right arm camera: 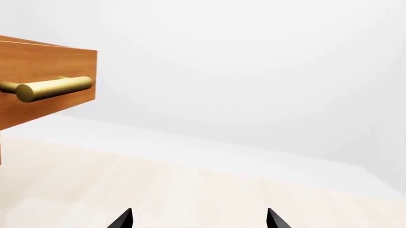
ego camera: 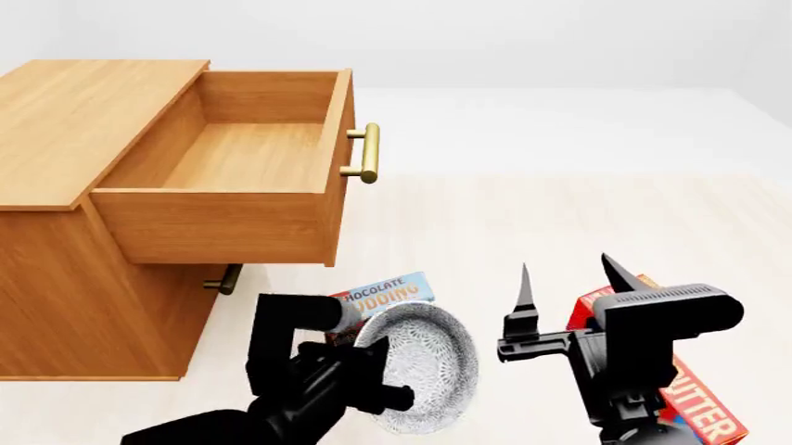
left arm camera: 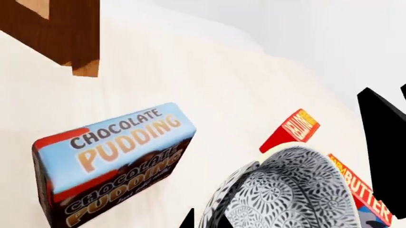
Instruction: Put the bowl in the top drawer of the cabinet.
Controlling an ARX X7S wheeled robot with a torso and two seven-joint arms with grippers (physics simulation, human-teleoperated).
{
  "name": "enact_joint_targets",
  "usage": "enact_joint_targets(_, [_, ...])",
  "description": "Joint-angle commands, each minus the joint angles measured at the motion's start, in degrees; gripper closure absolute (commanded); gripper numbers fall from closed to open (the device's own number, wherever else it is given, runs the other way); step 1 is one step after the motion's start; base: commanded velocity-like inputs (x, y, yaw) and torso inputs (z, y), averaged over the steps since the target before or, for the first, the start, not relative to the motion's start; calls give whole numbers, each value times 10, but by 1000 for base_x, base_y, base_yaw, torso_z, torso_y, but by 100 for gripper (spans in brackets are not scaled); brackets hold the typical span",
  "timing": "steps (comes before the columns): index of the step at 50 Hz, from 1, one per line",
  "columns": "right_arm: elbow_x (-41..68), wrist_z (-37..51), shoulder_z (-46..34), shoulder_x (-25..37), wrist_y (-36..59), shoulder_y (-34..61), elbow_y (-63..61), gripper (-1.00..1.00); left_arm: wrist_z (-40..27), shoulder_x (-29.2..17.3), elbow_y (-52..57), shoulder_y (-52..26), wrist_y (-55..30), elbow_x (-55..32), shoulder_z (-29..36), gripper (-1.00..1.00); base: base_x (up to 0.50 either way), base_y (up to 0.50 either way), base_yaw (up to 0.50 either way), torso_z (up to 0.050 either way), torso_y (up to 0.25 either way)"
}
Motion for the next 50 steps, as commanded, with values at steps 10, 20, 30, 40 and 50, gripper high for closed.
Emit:
enact_joint_targets(10, [-4, 2, 0, -2, -20, -23, 3, -100, -38, -81, 82, -38, 19, -166, -92, 100, 0, 0, 0, 0, 0])
enact_joint_targets(20, [-14, -9, -16, -21, -45, -17, 41, -100, -75, -109, 102, -82, 35, -215, -134, 100, 0, 0, 0, 0, 0])
enact_joint_targets(30, [-23, -27, -35, -40, -72, -13, 84, -100, -131, -114, 105, -165, 26, -243, -147, 100, 0, 0, 0, 0, 0])
enact_joint_targets(40, [-32, -40, -56, -48, -87, -15, 89, -100, -174, -110, 64, -244, 17, -279, -151, 100, 0, 0, 0, 0, 0])
enact_joint_targets(50, [-26, -56, -56, -51, -113, -18, 105, -100, -222, -95, 5, -341, 0, -307, -144, 100, 0, 0, 0, 0, 0])
